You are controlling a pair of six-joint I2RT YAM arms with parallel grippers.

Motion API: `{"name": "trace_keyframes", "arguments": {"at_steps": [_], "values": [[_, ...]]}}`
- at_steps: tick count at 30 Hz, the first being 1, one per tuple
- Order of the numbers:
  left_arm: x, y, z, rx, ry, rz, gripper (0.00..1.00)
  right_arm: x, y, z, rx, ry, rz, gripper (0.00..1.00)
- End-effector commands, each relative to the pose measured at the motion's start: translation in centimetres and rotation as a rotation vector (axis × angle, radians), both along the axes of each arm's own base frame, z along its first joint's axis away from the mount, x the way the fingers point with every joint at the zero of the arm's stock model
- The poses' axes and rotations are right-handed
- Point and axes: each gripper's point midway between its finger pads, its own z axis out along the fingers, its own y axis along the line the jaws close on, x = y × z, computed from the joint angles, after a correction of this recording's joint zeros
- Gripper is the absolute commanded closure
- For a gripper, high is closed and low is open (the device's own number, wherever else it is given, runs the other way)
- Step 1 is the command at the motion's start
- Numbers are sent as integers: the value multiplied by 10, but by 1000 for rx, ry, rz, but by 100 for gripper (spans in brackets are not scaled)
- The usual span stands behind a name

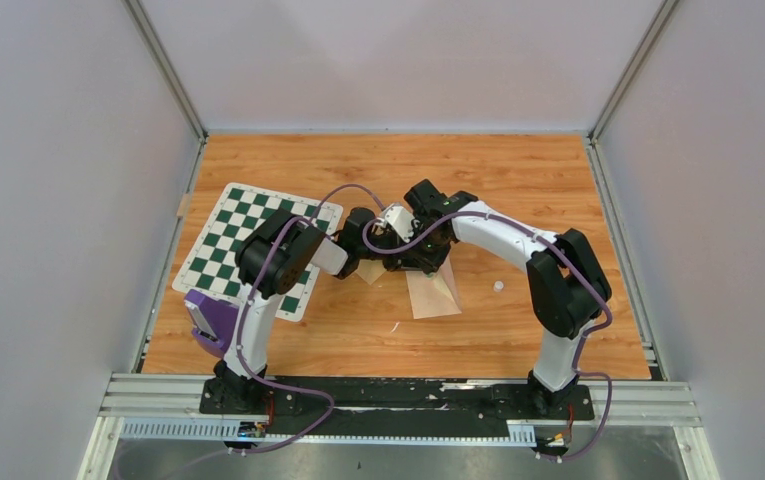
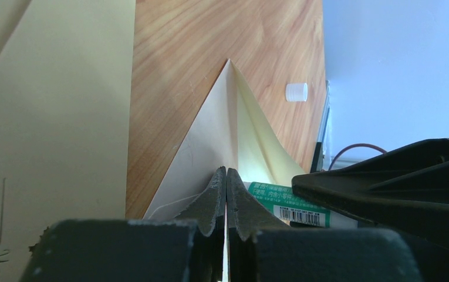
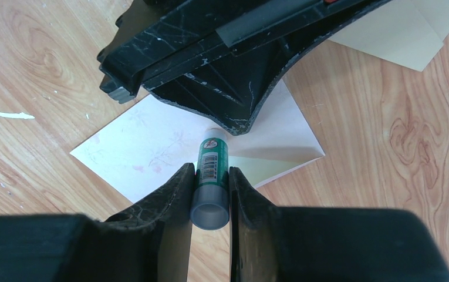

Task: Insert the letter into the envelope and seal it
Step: Paint the envelope at the center of the board.

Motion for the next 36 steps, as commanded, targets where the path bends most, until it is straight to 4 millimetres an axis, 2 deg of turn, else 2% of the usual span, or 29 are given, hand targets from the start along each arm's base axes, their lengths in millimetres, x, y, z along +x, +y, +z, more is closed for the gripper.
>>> {"name": "trace_keyframes", "arguments": {"at_steps": [1,24,36], "values": [[6,2,-13,40,-1,23,100,-25,-7,-8,-26,77,-5,100],[6,2,-16,49,7,24,100,-57,-16,-3,-52,120,35,100],[6,3,-16,51,3,26,100,-23,1,-1,-31,46,10,100]]}}
